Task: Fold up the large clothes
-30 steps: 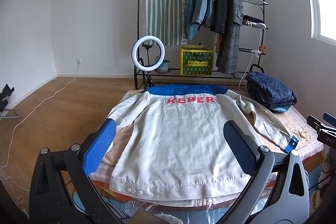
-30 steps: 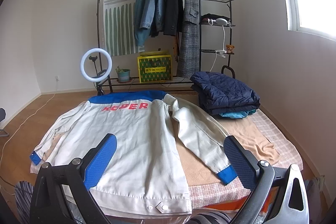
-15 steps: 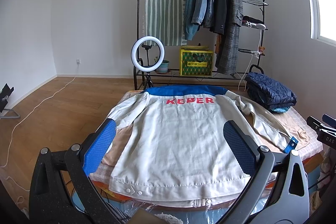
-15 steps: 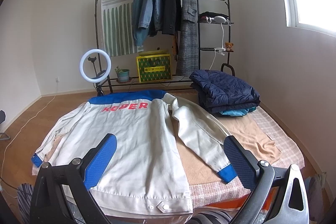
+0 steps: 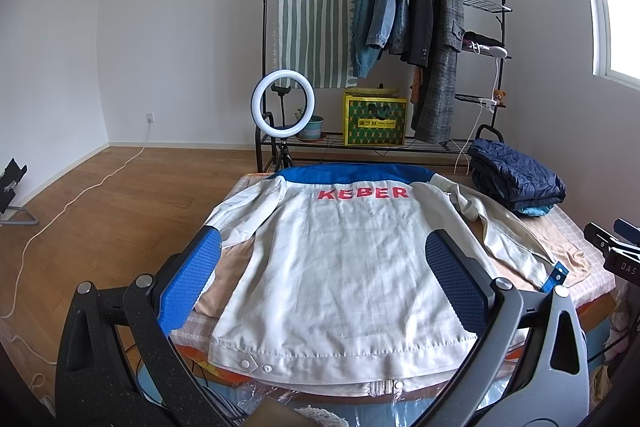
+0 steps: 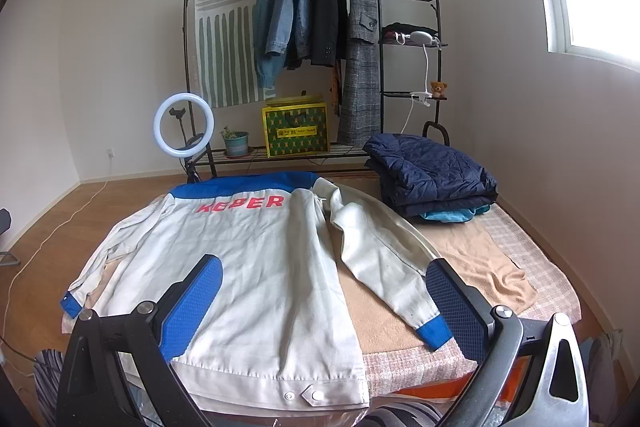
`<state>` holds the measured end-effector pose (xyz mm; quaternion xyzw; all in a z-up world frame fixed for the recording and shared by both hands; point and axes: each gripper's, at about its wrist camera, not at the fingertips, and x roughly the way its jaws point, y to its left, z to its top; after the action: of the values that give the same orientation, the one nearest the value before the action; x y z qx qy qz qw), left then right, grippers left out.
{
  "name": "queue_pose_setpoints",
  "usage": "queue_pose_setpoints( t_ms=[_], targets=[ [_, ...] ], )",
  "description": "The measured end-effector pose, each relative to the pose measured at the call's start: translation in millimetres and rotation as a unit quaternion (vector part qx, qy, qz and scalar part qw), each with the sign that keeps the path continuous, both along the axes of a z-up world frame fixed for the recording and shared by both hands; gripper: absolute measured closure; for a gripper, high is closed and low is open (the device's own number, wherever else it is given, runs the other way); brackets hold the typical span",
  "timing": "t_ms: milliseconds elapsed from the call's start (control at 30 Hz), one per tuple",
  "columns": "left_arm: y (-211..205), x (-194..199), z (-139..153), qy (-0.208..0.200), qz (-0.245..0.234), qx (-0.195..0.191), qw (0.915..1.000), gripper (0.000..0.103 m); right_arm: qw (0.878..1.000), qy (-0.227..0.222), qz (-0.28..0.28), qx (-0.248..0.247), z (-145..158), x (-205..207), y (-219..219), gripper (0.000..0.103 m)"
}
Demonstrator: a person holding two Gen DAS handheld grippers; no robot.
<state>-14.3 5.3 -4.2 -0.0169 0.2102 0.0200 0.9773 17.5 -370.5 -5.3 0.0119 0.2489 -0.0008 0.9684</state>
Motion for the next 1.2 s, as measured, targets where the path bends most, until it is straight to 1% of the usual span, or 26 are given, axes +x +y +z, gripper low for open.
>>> queue_pose_setpoints(
  t_ms=[1067, 1200],
  targets=[
    [1, 1, 1, 0.001, 0.000, 0.000, 1.0000, 0.000, 1.000, 0.001, 0.002, 0.000, 1, 1, 4, 0.000],
    [5, 2, -1, 0.004, 0.001, 0.001, 1.0000, 0.000, 1.000, 0.004, 0.004, -0.003, -1, 4, 11, 0.000]
  ],
)
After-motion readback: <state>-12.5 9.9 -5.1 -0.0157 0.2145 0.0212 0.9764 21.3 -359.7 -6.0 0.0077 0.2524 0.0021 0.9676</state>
